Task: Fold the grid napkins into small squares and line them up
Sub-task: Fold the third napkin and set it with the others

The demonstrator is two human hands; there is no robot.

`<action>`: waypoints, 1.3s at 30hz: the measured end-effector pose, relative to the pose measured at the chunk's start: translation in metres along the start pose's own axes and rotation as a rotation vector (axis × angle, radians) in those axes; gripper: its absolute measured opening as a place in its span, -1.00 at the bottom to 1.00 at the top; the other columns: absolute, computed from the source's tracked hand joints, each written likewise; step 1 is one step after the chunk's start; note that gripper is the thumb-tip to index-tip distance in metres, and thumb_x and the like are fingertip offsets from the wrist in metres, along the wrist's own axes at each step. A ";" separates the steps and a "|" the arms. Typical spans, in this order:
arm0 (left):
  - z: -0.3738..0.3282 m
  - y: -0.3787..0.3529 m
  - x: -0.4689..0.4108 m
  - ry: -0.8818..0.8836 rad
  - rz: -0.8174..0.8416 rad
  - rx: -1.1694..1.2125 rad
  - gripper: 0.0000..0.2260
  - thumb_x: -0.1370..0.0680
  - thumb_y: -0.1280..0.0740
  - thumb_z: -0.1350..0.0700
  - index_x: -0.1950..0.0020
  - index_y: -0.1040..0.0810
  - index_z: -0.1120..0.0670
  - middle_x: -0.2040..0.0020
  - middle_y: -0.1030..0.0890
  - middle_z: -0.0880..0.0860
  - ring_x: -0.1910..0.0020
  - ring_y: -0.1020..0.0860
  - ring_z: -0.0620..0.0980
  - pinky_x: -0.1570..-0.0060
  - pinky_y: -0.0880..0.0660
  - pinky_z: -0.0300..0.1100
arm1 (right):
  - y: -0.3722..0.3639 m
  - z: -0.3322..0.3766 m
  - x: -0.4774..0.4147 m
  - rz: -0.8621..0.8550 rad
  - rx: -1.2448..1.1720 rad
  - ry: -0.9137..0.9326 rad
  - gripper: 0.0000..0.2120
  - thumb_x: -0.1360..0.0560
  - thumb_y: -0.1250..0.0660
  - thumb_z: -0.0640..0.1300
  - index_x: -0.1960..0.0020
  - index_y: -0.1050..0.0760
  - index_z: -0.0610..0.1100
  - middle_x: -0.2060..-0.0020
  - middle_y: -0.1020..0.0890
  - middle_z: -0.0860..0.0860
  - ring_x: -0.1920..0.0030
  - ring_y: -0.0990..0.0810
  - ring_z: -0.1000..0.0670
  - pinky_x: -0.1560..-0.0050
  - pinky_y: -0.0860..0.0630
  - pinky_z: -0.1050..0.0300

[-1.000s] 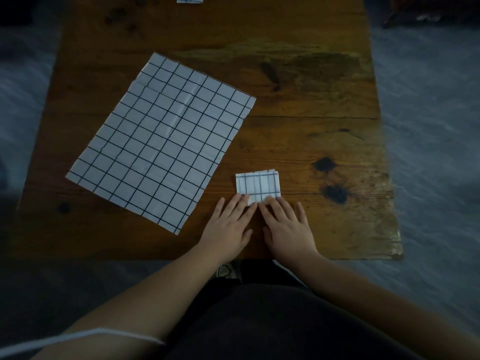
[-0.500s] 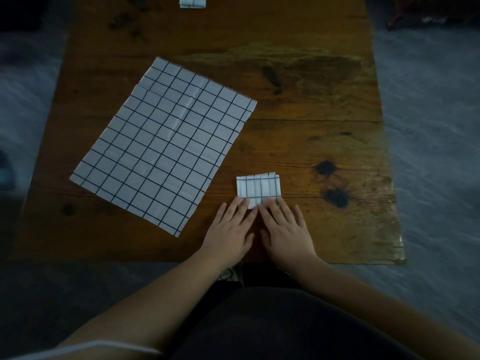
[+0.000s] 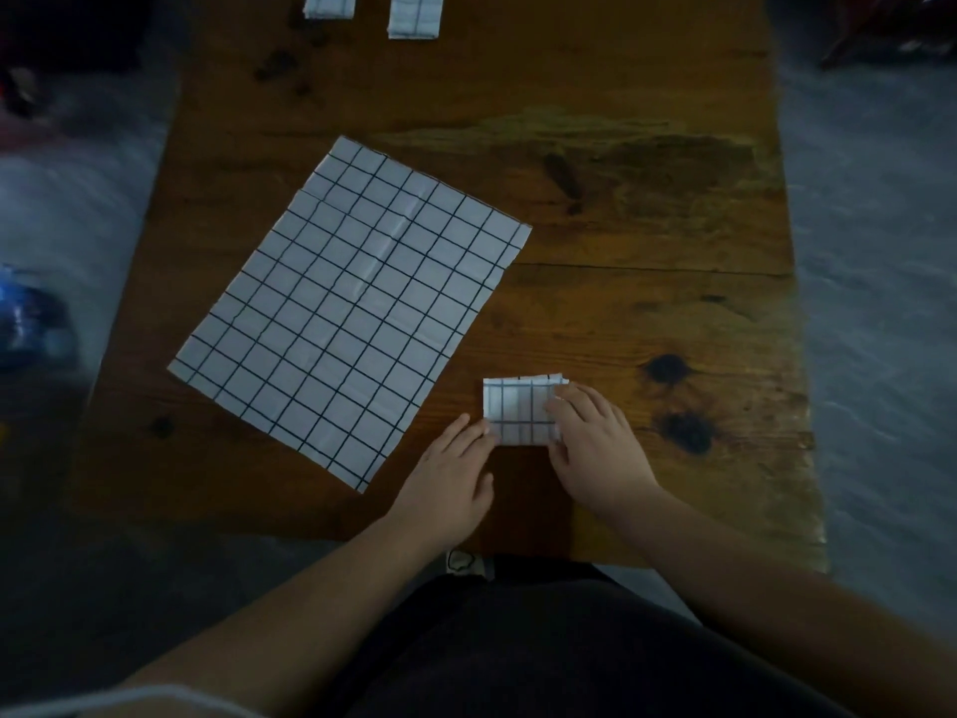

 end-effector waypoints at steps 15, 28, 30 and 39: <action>0.051 0.001 0.007 0.708 0.138 0.807 -0.79 -0.63 -0.27 0.10 -0.26 -0.47 -0.07 -0.12 -0.58 -0.02 -0.06 -0.60 -0.06 -0.10 -0.62 -0.03 | -0.008 -0.012 -0.055 0.290 -0.076 -0.244 -0.81 -0.62 -0.21 -0.08 -0.23 -0.41 0.02 -0.09 -0.55 0.03 -0.03 -0.54 0.01 -0.03 -0.53 0.01; 0.097 0.017 0.097 0.540 -0.156 1.530 -0.76 -0.67 -0.29 -0.02 -0.30 -0.55 0.00 -0.15 -0.69 0.07 -0.13 -0.66 0.08 -0.19 -0.59 0.13 | -0.038 0.146 0.005 0.262 -1.004 -0.413 -0.80 -0.61 -0.37 0.01 -0.17 -0.59 -0.05 0.01 -0.74 -0.04 -0.01 -0.72 -0.08 -0.13 -0.64 -0.18; 0.126 0.036 0.132 0.475 -0.306 1.543 -0.79 -0.65 -0.31 -0.03 -0.23 -0.61 0.00 -0.12 -0.71 0.08 -0.13 -0.66 0.13 -0.21 -0.56 0.23 | -0.040 0.198 0.013 0.239 -0.957 -0.329 -0.82 -0.62 -0.36 -0.02 -0.18 -0.58 -0.06 0.03 -0.74 -0.01 0.04 -0.72 0.01 -0.05 -0.67 -0.04; 0.272 0.143 0.373 0.467 -0.835 1.411 -0.86 -0.62 -0.33 0.02 -0.09 -0.67 -0.08 -0.09 -0.72 0.00 -0.12 -0.68 0.05 -0.19 -0.57 0.20 | -0.039 0.469 0.047 0.179 -0.671 0.079 -0.88 -0.57 -0.40 0.04 0.01 -0.52 0.02 0.14 -0.66 0.06 0.16 -0.63 0.11 0.17 -0.55 0.19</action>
Point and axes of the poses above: each hand's wrist, its own x-axis away from the middle knuckle, its own y-axis out of the back of the hand, z = x × y, the point moved 9 cm from there along -x, towards the middle knuckle
